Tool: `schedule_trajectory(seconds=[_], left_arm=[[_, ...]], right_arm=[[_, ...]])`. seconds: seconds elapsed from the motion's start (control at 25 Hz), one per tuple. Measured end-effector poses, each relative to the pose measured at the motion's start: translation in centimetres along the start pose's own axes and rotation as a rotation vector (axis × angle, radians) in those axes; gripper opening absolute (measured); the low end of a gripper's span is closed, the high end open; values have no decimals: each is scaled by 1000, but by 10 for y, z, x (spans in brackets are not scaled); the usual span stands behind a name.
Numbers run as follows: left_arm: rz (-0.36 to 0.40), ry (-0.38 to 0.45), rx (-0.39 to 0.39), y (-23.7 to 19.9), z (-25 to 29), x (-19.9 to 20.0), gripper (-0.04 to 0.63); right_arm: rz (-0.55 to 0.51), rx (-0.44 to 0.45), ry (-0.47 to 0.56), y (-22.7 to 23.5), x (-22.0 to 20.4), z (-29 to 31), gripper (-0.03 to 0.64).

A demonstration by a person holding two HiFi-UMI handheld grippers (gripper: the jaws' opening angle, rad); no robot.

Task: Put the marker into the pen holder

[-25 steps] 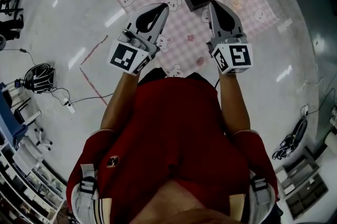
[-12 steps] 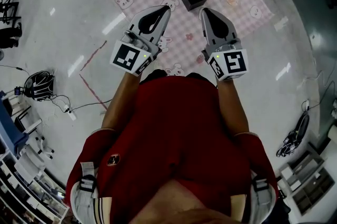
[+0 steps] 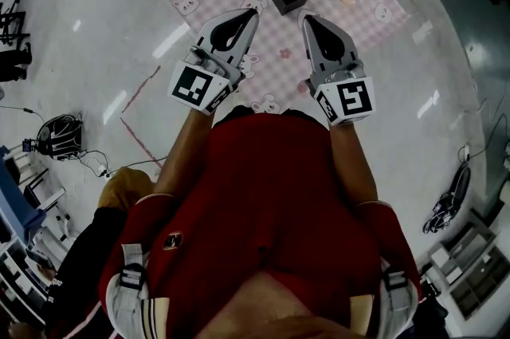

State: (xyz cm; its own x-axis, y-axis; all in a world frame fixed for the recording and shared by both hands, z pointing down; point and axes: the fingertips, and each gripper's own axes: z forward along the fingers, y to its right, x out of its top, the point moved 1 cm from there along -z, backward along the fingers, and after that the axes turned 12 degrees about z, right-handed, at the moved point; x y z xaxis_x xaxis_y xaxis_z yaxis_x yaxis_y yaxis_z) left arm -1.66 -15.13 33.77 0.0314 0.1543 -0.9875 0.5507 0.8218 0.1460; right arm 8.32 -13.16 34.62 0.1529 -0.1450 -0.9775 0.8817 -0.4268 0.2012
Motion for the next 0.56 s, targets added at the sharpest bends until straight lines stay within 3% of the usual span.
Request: schedule_trajectory(seconds=[0.56], left_arm=[[-16,-1,1,-7,6,-11,6]], right_arm=[[-10,-3,-16,6,-7,6,-2]])
